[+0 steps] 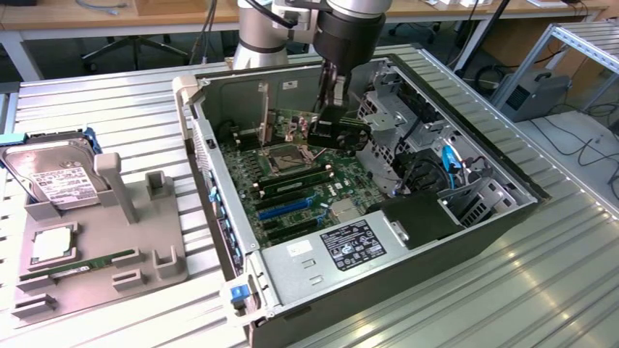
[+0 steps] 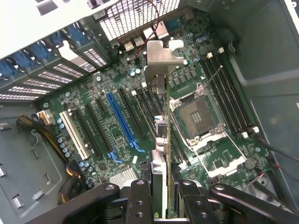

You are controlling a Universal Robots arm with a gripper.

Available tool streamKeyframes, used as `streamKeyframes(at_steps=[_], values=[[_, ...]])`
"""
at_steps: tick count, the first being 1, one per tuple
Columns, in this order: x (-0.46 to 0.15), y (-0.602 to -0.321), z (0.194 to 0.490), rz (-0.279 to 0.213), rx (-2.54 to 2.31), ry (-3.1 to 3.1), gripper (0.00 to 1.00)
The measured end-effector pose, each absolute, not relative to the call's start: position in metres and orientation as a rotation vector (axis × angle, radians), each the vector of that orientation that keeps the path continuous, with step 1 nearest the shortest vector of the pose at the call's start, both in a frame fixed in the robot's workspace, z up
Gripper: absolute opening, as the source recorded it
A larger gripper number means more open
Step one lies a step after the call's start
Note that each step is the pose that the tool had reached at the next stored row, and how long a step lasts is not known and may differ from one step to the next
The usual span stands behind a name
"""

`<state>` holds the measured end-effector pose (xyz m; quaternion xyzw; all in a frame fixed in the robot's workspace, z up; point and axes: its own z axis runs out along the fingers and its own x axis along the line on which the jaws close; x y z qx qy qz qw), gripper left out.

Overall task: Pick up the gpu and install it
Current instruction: 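Insert the gpu into the slot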

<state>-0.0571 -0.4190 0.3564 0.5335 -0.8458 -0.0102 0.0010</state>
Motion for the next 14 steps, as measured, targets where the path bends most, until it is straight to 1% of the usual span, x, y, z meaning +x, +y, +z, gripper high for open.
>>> streamKeyframes(at_steps=[14], values=[[-0.0571,-0.4190,0.3561,-0.030,1.715,-2.628,0.27]])
